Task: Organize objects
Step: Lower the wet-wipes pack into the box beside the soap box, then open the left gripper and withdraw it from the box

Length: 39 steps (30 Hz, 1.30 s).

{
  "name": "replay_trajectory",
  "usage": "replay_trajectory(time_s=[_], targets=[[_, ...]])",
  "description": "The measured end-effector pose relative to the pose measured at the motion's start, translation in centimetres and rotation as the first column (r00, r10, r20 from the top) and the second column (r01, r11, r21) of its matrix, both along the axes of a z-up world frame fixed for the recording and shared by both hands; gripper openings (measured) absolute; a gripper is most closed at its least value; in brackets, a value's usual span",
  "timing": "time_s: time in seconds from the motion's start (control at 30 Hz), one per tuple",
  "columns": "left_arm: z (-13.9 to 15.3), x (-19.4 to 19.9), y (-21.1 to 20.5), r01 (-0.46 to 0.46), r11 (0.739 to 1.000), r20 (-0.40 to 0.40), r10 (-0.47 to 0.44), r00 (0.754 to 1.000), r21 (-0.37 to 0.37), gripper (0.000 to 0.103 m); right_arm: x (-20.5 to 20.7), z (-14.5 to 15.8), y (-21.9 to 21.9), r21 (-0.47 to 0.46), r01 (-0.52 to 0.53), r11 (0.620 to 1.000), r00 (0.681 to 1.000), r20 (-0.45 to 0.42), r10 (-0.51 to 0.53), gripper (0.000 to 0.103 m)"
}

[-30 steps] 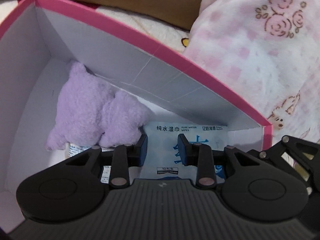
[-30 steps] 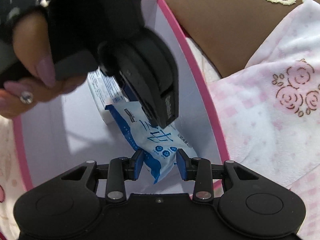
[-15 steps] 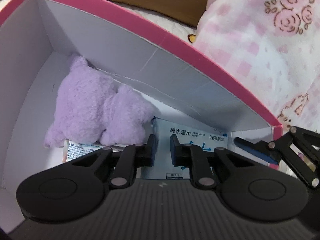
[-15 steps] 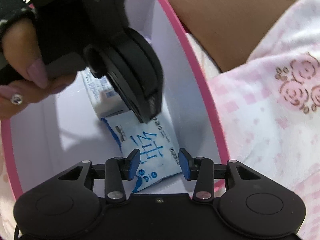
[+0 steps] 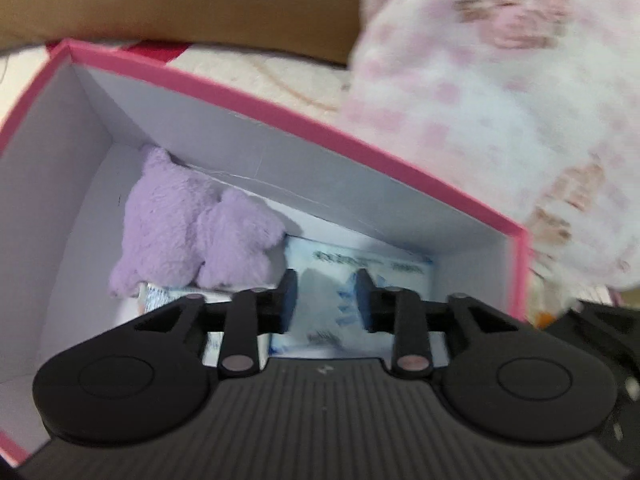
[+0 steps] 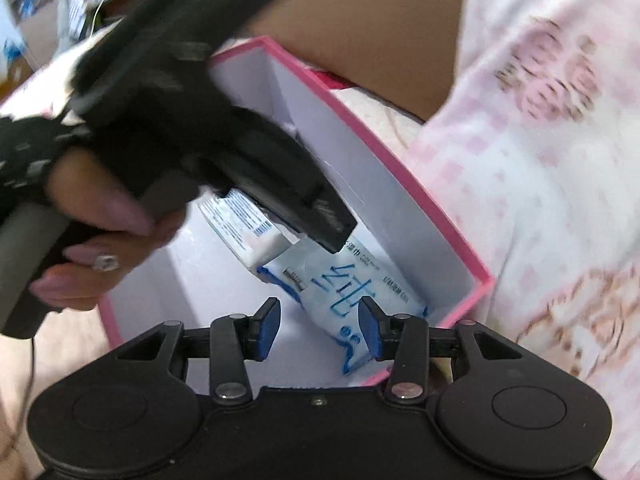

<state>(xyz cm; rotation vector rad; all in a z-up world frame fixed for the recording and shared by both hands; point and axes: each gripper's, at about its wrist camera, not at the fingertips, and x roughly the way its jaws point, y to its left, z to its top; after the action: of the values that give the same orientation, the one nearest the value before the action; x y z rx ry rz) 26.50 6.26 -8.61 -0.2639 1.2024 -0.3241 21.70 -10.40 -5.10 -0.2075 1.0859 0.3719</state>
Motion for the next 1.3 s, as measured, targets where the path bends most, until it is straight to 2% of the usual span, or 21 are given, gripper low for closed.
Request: replay_trajectory(time_s=[0.07, 0.1, 0.17, 0.2, 0.27, 0.33, 0.43, 0.5, 0.57, 0.8, 1.07, 1.2, 1.3], targets=[[1.8, -1.3, 0.0, 0.02, 1.0, 0.027, -0.021, 0.999, 0.01, 0.041, -1.1, 0.6, -0.6, 0.057, 0.03, 0.998, 1.0, -0.004, -0.03, 0.049], [2.9, -2.1, -0.1, 0.037, 0.999, 0.048, -0.038, 0.998, 0.025, 0.041, -1.8, 0.8, -0.5, 0.073, 0.008, 0.997, 1.0, 0.003, -0.008, 0.05], [4.5, -3.4, 0.2, 0.044, 0.997, 0.063, -0.048, 0.997, 0.058, 0.045, -3.5, 1.5, -0.1, 0.062, -0.037, 0.997, 0.998, 0.051, 0.034, 0.054], [5.4, -2.7, 1.4, 0.044, 0.997, 0.063, -0.048, 0.997, 0.067, 0.048, -4.4, 1.9, 0.1, 0.061, -0.047, 0.997, 0.996, 0.074, 0.042, 0.057], [6.5, -3.2, 3.1, 0.041, 0.997, 0.068, -0.045, 0.997, 0.061, 0.052, -5.6, 2.5, 0.3, 0.091, -0.049, 0.995, 0.995, 0.085, 0.042, 0.059], [7.6, -3.1, 4.1, 0.033, 0.997, 0.095, -0.039, 0.995, 0.064, 0.056, -6.2, 2.9, -1.8, 0.116, -0.046, 0.992, 0.996, 0.086, 0.037, 0.061], [9.2, -5.0, 4.8, 0.031, 0.995, 0.127, -0.043, 0.991, 0.1, 0.06, -5.1, 3.0, -1.0, 0.093, -0.066, 0.993, 0.994, 0.097, 0.057, 0.067], [9.7, -5.9, 4.6, 0.036, 0.993, 0.134, -0.051, 0.99, 0.115, 0.061, -4.9, 3.9, -0.8, 0.097, -0.055, 0.994, 0.992, 0.115, 0.044, 0.071], [10.1, -6.8, 4.5, 0.038, 0.991, 0.145, -0.057, 0.988, 0.129, 0.062, -6.0, 4.8, -1.2, 0.14, -0.028, 0.99, 0.992, 0.13, 0.01, 0.078], [12.5, -10.6, 4.4, 0.082, 0.972, 0.186, -0.125, 0.975, 0.221, 0.063, -7.5, 5.2, -1.8, 0.199, 0.003, 0.98, 0.99, 0.137, -0.03, 0.078], [14.2, -13.4, 4.3, 0.109, 0.968, 0.18, -0.151, 0.972, 0.225, 0.063, -10.3, 6.8, -2.3, 0.23, 0.042, 0.972, 0.984, 0.161, -0.081, 0.081], [15.4, -15.6, 4.9, 0.125, 0.975, 0.23, -0.166, 0.959, 0.183, 0.078, -12.4, 7.7, -2.3, 0.229, 0.036, 0.973, 0.983, 0.165, -0.075, 0.082], [16.1, -16.9, 5.4, 0.127, 0.979, 0.219, -0.16, 0.962, 0.158, 0.078, -13.8, 8.4, -2.4, 0.238, 0.047, 0.97, 0.982, 0.165, -0.088, 0.083]])
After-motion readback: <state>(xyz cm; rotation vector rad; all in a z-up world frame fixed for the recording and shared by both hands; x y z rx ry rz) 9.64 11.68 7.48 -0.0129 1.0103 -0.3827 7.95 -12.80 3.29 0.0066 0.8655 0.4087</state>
